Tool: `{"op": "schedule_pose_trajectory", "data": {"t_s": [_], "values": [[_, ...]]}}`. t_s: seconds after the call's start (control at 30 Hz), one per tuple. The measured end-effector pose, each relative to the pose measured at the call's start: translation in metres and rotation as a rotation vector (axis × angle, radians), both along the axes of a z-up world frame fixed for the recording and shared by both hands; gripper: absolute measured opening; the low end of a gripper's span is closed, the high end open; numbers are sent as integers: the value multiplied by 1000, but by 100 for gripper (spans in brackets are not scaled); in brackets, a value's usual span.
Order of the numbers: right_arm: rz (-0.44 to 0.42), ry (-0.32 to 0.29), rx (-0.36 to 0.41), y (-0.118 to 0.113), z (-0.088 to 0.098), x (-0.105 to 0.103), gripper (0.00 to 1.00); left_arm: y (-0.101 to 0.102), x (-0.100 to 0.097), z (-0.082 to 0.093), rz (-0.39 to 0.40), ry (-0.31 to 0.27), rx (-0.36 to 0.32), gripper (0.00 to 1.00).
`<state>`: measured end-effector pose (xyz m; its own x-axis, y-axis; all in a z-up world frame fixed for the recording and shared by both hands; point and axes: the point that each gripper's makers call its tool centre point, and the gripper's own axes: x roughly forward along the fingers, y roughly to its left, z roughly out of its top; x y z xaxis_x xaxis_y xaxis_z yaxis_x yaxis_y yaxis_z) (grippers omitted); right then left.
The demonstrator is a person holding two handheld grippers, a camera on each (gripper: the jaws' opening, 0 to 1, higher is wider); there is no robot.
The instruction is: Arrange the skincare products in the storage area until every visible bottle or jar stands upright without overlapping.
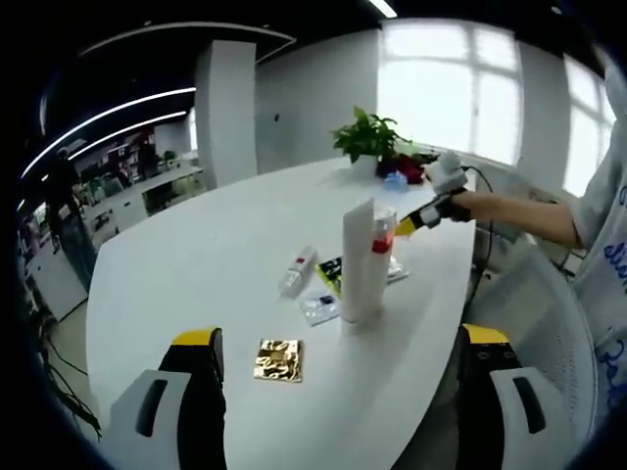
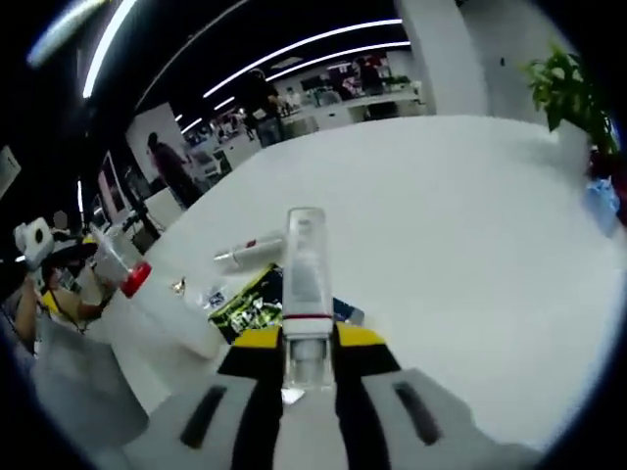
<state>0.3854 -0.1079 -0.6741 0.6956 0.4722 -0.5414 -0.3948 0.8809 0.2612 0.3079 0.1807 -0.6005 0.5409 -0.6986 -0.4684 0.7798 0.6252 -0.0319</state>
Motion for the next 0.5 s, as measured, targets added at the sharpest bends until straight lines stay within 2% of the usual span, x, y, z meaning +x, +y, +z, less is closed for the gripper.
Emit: {"op": "schedule_pose_trajectory", "data": {"t_s": [0.5], "values": [[86, -130, 21, 38, 55, -26, 18, -2, -6, 1, -12, -5, -3, 97]]}}
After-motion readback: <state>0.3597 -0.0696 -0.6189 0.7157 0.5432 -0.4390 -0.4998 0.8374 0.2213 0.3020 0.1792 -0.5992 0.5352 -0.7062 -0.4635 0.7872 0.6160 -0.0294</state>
